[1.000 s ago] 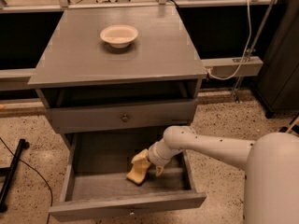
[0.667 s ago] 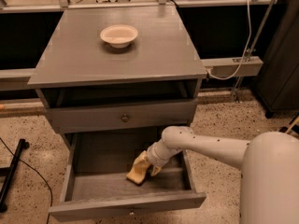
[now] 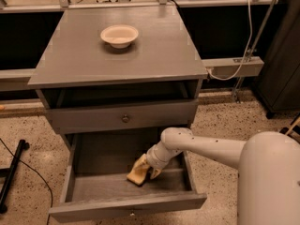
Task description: Pick sponge from middle drawer and place on counter
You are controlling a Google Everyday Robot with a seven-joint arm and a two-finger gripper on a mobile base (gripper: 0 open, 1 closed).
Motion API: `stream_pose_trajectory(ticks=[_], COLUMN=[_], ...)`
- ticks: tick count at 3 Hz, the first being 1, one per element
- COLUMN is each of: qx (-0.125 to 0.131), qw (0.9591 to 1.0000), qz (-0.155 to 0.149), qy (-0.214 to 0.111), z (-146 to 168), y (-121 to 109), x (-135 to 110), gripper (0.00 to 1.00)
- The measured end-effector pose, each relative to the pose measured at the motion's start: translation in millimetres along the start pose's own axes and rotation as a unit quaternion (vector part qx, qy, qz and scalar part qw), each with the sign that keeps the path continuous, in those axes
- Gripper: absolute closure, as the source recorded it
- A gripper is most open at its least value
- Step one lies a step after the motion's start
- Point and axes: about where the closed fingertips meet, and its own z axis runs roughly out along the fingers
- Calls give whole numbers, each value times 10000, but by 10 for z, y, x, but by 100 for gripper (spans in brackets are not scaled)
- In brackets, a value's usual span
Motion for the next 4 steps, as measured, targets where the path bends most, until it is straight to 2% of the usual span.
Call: stream_pose_trajectory(ticks=[2,3,4], qx=[46,97,299], qw=[9999,9998,9995], qz=[-9,18,52], qy=[-134,-167,-16], z=[-2,-41,-312], y=[30,62,97], x=[-62,-88,-67], gripper=[87,100,100])
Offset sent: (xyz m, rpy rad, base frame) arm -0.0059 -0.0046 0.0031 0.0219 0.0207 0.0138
